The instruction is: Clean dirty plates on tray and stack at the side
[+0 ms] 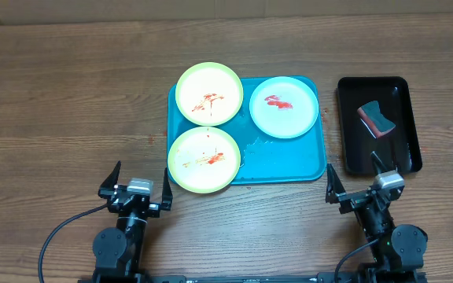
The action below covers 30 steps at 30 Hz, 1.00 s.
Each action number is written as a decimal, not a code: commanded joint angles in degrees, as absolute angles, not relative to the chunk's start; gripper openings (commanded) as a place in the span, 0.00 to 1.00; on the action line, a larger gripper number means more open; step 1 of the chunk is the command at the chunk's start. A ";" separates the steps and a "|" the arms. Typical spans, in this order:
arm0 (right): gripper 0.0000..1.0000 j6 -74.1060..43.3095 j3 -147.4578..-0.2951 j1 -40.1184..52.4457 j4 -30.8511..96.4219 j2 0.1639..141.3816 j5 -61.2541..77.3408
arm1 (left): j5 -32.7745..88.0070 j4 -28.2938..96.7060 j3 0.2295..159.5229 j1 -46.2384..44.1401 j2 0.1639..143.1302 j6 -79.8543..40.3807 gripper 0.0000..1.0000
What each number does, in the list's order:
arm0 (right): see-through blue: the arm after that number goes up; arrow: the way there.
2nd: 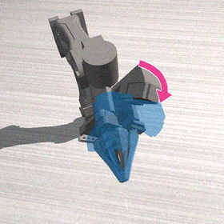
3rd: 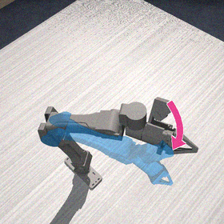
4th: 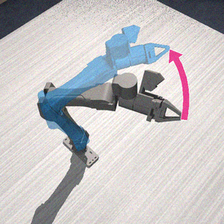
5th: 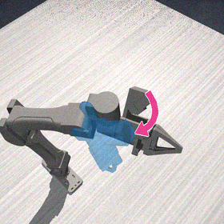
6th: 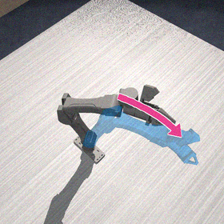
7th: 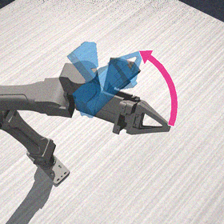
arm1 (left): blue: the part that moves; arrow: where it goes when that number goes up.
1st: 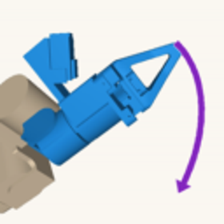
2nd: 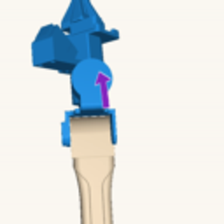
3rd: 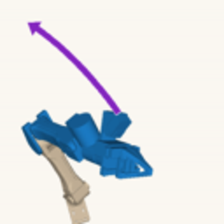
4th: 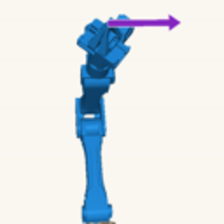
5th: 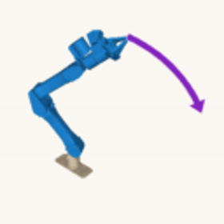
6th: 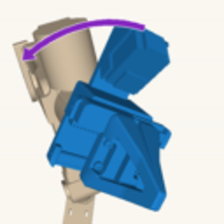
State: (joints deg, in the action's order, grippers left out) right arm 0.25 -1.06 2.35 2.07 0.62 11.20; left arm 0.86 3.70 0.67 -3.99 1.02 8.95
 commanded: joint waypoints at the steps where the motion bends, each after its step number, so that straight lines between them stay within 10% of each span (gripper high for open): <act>1: 1.00 -0.27 -1.96 2.61 0.75 0.16 11.66 | 1.54 3.33 1.37 -3.36 0.27 3.64 1.00; 30: 1.00 -0.16 -64.93 2.50 43.68 52.66 9.69 | 8.71 61.87 78.06 -3.40 62.39 3.62 1.00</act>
